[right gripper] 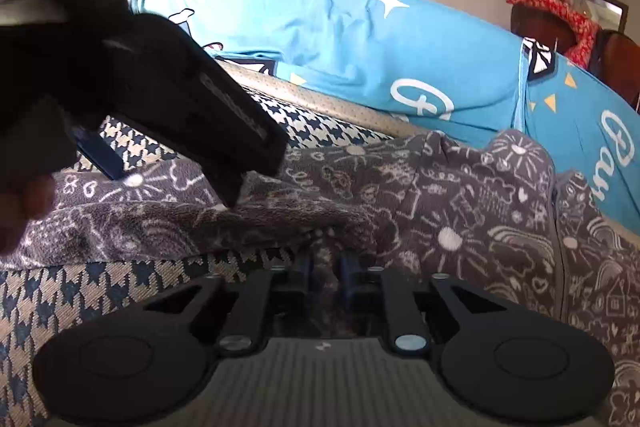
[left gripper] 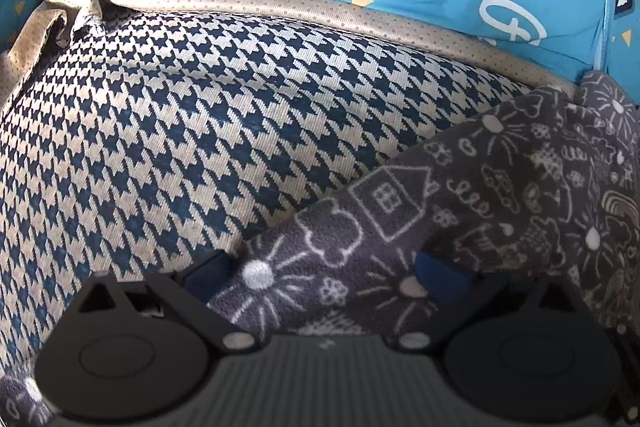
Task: Fold clothes
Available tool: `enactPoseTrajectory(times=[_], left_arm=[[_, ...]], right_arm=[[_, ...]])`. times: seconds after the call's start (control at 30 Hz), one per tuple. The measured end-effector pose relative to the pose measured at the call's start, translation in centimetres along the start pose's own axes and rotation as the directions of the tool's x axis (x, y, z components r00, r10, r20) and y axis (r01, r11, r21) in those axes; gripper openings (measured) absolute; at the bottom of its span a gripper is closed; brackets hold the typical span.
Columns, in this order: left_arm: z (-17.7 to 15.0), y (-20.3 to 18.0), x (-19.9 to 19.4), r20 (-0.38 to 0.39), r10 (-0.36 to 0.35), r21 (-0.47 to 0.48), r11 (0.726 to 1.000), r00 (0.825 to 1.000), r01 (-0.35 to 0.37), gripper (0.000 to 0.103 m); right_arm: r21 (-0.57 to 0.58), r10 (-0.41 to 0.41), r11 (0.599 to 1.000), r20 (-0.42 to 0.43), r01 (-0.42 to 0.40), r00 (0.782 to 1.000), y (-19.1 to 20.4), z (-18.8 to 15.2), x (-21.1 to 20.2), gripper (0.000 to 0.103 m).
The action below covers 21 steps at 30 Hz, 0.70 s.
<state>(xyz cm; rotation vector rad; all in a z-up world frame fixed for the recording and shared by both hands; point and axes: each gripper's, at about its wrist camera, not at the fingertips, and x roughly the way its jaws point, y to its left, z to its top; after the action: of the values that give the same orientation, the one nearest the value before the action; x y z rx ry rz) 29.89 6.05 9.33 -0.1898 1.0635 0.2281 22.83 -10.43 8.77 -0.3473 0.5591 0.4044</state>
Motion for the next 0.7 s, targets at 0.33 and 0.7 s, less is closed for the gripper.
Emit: enactPoseTrajectory(times=[0.33, 0.7], left_arm=[[0.9, -0.4, 1.1, 0.068, 0.120, -0.059, 0.992, 0.991, -0.116, 0.103], [1.3, 0.7, 1.1, 0.112, 0.254, -0.103, 0.964, 0.961, -0.243, 0.103]], right_arm=[[-0.046, 0.108, 0.993, -0.023, -0.109, 0.994, -1.0, -1.0, -0.7, 0.011], [-0.032, 0.172, 0.985, -0.011, -0.172, 0.985, -2.0, -0.8, -1.3, 0.012]])
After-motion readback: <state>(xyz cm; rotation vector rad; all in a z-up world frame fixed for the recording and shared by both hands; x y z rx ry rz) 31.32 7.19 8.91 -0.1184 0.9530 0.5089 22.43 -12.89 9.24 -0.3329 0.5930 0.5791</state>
